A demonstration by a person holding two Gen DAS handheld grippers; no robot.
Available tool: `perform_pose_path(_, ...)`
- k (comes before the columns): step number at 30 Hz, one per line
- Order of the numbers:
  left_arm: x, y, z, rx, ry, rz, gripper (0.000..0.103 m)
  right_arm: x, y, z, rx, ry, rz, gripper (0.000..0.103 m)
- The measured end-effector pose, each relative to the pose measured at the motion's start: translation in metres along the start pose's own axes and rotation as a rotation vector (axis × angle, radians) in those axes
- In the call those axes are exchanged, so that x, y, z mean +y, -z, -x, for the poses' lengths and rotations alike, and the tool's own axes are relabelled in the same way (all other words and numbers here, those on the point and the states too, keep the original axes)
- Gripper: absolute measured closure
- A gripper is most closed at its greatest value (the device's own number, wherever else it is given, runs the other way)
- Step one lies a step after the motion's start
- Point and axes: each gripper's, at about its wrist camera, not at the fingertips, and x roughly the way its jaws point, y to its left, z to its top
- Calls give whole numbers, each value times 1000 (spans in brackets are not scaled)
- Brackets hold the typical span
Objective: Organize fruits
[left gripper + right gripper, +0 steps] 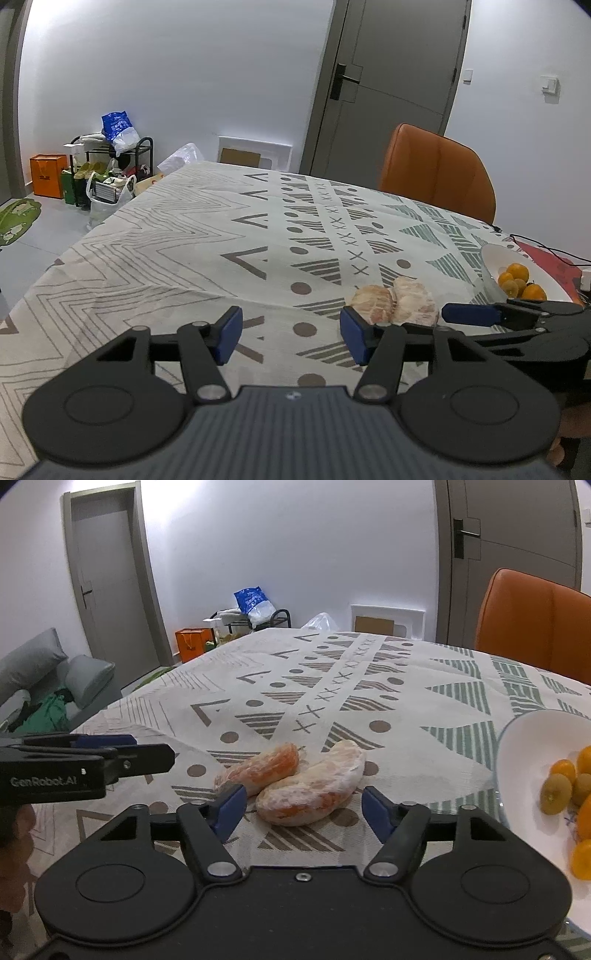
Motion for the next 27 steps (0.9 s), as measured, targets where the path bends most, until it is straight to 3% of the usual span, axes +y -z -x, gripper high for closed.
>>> perform_pose_path(14,-5,-2,-1,0,7,-7,46,3,0,-6,17,30,25,49)
perform_pose_path(27,-11,0,-6,8,22,-10,46,-11,2,6,15,67,-13,52)
